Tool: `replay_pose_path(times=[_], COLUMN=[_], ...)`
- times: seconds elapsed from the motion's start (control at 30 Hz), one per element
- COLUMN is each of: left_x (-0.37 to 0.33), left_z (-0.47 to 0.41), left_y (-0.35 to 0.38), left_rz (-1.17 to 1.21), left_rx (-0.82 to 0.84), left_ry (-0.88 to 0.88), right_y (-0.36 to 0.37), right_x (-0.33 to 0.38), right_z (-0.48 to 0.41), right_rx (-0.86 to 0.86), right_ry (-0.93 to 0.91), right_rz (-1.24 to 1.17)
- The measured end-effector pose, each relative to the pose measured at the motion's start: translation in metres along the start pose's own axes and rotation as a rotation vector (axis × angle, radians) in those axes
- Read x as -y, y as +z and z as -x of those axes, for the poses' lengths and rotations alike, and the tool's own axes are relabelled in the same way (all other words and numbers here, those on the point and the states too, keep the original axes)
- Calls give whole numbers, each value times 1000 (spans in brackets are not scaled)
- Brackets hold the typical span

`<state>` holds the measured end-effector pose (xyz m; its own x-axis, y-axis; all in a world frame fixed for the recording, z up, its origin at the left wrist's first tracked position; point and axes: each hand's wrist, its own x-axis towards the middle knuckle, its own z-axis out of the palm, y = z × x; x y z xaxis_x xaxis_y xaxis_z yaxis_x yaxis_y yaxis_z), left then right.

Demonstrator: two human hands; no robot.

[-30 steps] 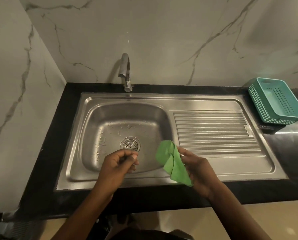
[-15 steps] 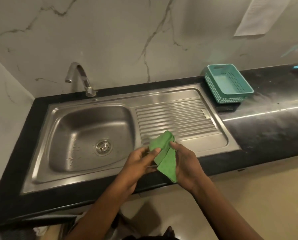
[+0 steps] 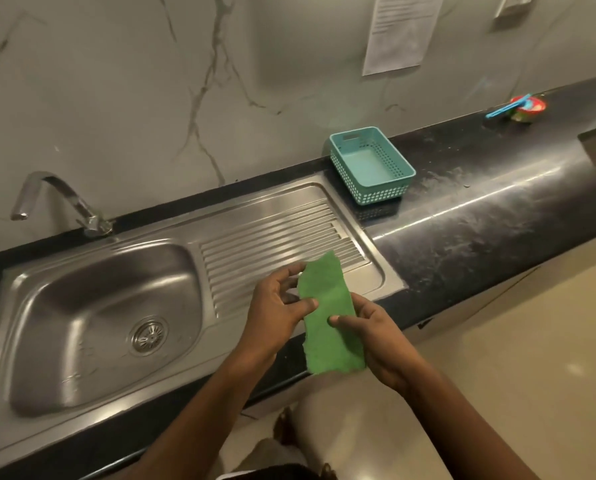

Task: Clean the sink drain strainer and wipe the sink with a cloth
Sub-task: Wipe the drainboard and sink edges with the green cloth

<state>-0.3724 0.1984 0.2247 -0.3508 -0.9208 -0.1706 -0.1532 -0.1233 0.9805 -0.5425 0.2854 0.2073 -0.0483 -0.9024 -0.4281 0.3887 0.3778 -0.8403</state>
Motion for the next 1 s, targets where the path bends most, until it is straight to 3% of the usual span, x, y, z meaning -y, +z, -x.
replay_pose_path(times=[0.33,0.53,0.67,1.0], left_x=[-10,-18,-32,-86], left_z=[-79,-123,-152,-246], left_y=[37,56,73,143], left_rz=[122,178,129,-107], left_rx=[122,119,115,-66], left_ry=[-1,-135,-99,40], right_y=[-53,-74,-96,-176], right_x=[54,90,117,225], right_z=[-43,-77,-103,-193], right_rx=[-16,-89,-79,-46], right_ry=[-70,-124,-120,-25], right_rz=[-52,-81,-70,343])
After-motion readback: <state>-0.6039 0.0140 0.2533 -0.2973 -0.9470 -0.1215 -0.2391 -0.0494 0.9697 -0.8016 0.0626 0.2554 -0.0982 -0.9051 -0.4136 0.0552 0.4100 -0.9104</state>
